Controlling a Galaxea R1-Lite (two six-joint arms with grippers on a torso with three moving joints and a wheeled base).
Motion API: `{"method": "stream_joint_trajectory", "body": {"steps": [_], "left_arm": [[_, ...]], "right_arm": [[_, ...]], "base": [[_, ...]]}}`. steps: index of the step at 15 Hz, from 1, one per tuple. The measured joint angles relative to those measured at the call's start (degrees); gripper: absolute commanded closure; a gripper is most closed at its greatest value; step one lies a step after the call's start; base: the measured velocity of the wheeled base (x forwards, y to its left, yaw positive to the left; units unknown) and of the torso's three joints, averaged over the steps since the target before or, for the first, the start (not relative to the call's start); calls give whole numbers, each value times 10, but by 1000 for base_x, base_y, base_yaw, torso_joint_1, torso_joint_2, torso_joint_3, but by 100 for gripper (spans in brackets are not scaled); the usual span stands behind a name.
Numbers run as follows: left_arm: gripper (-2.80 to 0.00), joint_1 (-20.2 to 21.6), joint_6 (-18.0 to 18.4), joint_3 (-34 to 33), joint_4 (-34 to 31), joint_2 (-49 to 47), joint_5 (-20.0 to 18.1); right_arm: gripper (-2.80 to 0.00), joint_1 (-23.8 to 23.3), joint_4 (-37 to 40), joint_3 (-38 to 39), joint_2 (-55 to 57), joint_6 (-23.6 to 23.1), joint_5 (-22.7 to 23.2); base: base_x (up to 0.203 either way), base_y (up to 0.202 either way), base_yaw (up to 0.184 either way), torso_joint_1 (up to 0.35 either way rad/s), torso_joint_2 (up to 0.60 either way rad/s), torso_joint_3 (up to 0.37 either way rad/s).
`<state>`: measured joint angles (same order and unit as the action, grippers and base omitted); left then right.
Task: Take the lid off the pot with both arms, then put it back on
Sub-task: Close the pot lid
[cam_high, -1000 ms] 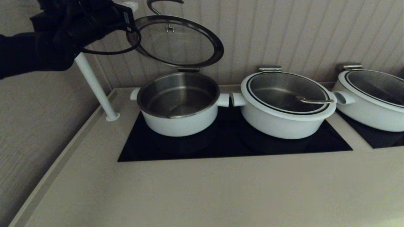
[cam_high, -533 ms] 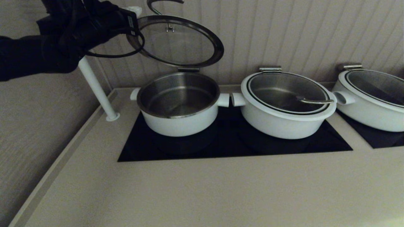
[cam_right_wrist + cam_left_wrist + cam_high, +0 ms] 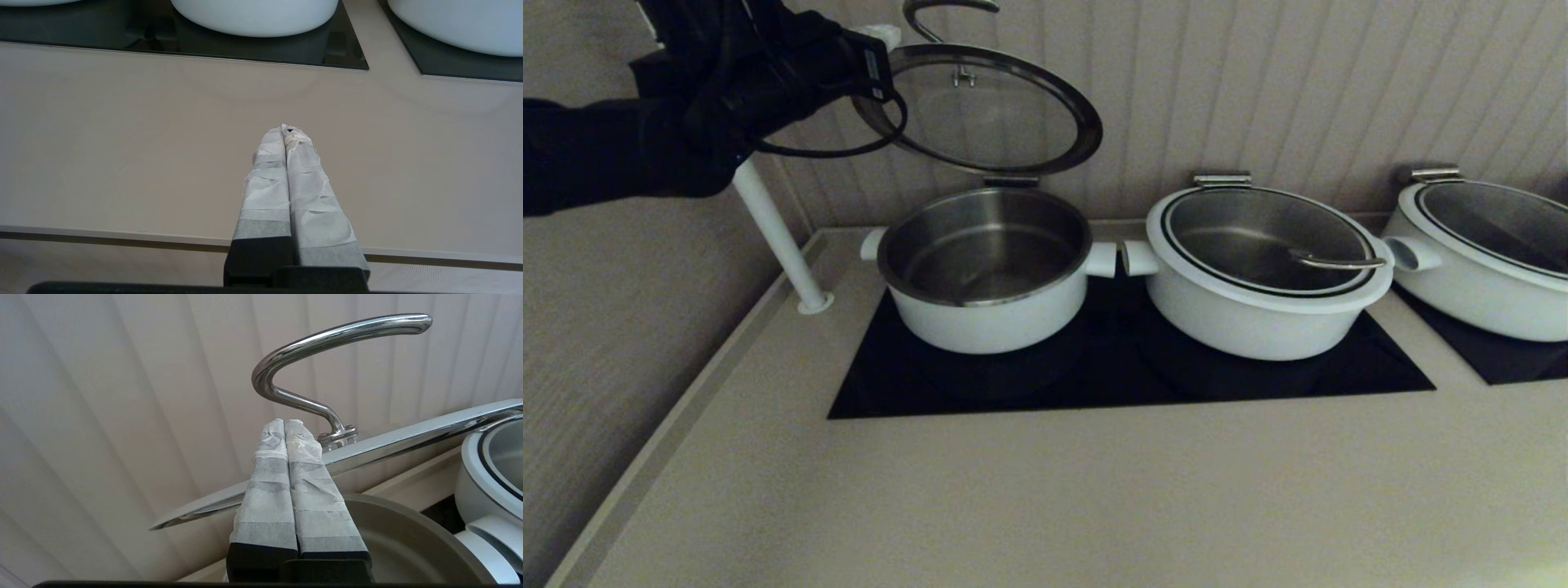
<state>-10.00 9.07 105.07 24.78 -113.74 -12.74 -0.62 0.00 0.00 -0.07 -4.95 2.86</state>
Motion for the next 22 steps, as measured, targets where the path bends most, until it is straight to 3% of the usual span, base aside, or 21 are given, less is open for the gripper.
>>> {"method": "stream_joint_trajectory", "body": {"steps": [10, 22], "left_arm": [[0, 1, 4, -132, 0, 62, 1], [0, 8, 6, -170, 1, 91, 3]], "right_arm": [[0, 0, 0, 0, 0, 0, 0], [0, 0, 0, 0, 0, 0, 0]], "base": [[0, 0, 0, 0, 0, 0], [0, 0, 0, 0, 0, 0]]}}
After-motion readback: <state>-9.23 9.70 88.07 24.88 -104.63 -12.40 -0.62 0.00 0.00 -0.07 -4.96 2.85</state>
